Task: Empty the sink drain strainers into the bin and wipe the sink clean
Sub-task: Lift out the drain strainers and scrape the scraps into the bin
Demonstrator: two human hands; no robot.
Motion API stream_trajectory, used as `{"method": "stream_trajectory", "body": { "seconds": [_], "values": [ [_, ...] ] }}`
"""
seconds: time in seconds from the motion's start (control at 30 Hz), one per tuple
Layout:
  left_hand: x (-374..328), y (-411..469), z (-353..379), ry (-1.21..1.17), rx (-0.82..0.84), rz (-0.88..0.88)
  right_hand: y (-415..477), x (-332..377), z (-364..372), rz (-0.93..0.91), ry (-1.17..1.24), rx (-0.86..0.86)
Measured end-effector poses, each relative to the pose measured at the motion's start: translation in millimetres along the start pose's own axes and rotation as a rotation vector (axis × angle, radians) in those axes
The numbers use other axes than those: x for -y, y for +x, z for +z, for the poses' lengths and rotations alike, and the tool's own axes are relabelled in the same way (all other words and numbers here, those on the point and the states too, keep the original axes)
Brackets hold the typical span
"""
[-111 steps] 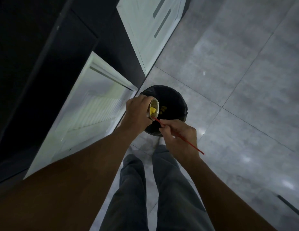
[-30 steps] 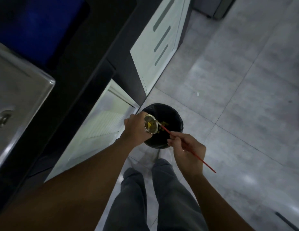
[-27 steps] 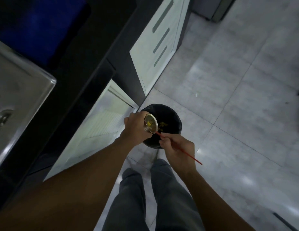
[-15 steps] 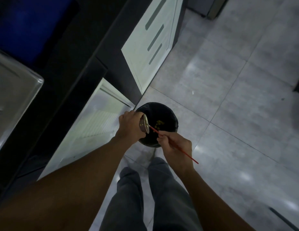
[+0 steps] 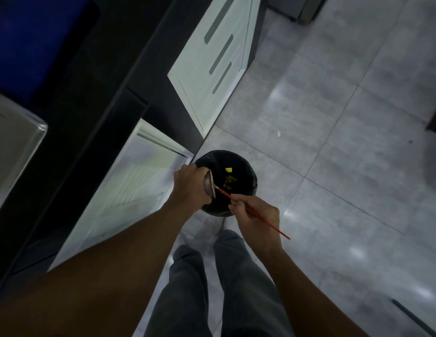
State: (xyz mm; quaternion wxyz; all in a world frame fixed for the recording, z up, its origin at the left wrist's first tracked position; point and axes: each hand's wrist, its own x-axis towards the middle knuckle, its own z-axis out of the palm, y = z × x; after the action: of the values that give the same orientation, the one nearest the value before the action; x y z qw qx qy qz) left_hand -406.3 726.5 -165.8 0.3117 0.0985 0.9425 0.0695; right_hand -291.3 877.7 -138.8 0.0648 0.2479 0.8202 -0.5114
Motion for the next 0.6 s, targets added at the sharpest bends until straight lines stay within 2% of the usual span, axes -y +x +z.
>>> {"method": "stream_trajectory", "body": {
  "seconds": [0.17, 0.37, 0.6],
  "values": [
    [-1, 2, 3, 0.021, 0.017, -0.038, 1, 3, 7, 0.022, 0.083, 0.016],
    [7, -10, -8, -0.088, 0.053, -0.127, 1, 8, -9, 0.35, 0.478, -0.134],
    [10, -40, -41, -0.395, 0.033, -0.057, 4, 48, -40, 0.305, 0.599, -0.149]
  ]
}}
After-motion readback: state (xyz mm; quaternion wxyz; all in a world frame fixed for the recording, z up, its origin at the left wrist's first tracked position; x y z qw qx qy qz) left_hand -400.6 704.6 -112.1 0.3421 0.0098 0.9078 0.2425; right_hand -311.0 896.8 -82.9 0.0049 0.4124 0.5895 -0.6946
